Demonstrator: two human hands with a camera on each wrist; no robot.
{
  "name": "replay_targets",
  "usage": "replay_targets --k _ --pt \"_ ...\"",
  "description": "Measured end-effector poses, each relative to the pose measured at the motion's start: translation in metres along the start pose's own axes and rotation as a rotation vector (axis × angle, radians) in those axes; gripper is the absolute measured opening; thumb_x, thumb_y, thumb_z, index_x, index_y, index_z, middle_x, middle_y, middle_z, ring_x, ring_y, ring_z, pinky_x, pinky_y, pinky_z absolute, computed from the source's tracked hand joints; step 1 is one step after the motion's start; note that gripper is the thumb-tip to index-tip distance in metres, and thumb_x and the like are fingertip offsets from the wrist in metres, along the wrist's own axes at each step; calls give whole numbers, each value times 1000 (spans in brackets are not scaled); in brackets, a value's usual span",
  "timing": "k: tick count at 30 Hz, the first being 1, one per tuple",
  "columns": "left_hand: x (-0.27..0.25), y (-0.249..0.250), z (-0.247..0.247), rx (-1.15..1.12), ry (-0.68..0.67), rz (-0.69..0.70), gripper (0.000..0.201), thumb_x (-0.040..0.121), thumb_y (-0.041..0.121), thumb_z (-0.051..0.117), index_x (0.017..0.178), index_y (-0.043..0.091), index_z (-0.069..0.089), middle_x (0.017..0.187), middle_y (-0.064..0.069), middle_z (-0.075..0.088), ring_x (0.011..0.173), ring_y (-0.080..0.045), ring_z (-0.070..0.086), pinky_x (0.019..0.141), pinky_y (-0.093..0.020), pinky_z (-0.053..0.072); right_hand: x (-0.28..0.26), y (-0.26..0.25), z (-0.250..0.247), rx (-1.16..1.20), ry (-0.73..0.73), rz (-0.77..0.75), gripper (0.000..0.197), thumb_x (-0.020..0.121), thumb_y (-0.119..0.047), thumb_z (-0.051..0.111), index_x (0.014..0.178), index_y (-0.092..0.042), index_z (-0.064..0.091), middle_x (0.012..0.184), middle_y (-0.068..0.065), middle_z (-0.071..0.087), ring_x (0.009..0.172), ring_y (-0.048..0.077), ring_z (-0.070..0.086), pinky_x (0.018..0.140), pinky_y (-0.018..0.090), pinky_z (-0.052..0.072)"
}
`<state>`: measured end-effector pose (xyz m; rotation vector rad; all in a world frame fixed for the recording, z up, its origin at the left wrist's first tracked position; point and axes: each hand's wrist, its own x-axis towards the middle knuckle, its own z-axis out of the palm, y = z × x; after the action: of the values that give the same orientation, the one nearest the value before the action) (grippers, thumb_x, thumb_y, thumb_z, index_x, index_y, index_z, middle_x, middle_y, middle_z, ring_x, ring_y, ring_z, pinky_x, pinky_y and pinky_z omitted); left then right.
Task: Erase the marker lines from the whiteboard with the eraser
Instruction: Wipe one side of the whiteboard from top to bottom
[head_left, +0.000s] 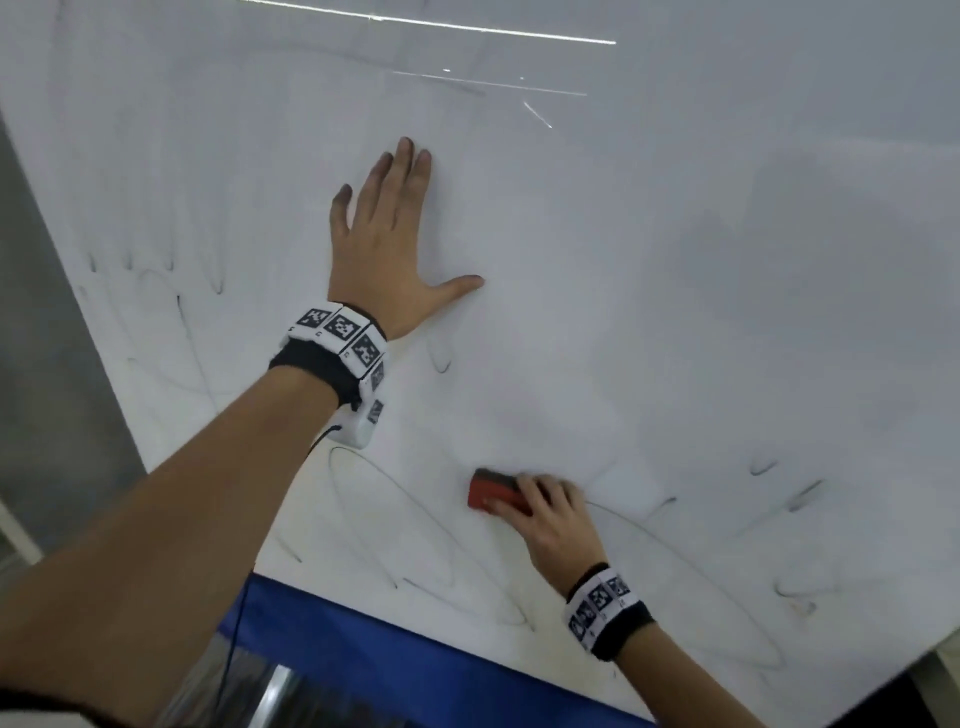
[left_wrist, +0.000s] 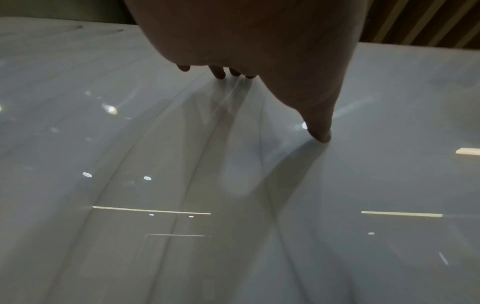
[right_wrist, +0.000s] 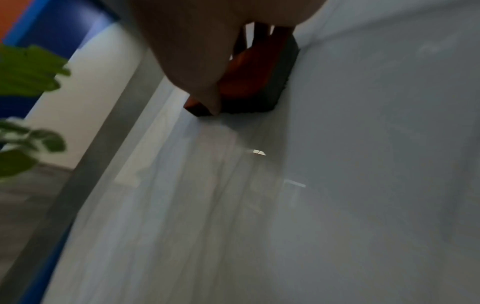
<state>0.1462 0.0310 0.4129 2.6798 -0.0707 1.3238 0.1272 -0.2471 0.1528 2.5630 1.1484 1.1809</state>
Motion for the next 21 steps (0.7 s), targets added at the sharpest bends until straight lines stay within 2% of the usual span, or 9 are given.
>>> replay_targets --k 2,5,8,10,11,14,16,18,21 --pt "5 3 4 17 21 39 118 79 86 53 164 18 9 172 -3 6 158 -21 12 125 -55 11 19 33 -35 -17 181 200 55 74 -4 80 122 -30 73 121 15 59 100 34 53 88 47 43" --pt "5 2 3 40 24 32 115 82 85 49 164 17 7 172 -4 5 159 -22 11 125 -56 11 38 78 -92 7 454 532 37 90 -17 75 125 -28 74 123 20 59 104 42 54 93 51 45" --pt "0 17 4 21 30 -9 107 87 79 50 164 18 6 172 -8 4 159 -26 9 125 -57 11 40 91 -103 51 624 723 32 94 -19 72 126 -27 73 127 19 56 109 41 50 98 50 44" --pt "-11 38 4 25 81 -38 95 93 69 49 164 21 8 171 -12 4 159 -30 8 125 -57 13 29 68 -72 8 591 676 37 90 -11 75 123 -28 75 127 17 56 109 40 49 98 52 42" --pt "-19 51 6 25 97 -13 89 96 65 48 164 23 11 171 -14 5 158 -32 8 125 -57 14 17 52 -49 -20 526 581 42 85 -6 77 121 -29 76 127 15 56 108 39 50 96 52 42" --pt "-48 94 21 9 36 196 73 101 54 46 163 27 19 171 -15 8 158 -33 9 125 -56 14 -25 15 2 -30 195 264 61 71 1 82 121 -34 75 127 10 51 104 34 51 92 52 42" --pt "-61 113 34 4 -41 262 68 104 52 44 163 31 19 171 -12 6 159 -31 7 126 -54 14 -37 12 6 -13 72 129 67 68 0 83 125 -35 72 127 9 48 103 31 49 92 49 40" --pt "-66 119 45 4 -60 248 64 106 52 39 163 34 18 172 -10 4 159 -28 6 125 -54 14 -32 28 -8 -28 92 91 62 72 -1 80 124 -34 72 126 10 49 103 31 49 91 48 40" --pt "-66 119 54 -4 -10 224 60 107 54 36 162 35 22 172 -9 9 159 -27 9 125 -55 13 -24 77 -55 -87 311 331 50 82 -4 75 122 -35 74 122 14 60 103 35 52 89 49 43"
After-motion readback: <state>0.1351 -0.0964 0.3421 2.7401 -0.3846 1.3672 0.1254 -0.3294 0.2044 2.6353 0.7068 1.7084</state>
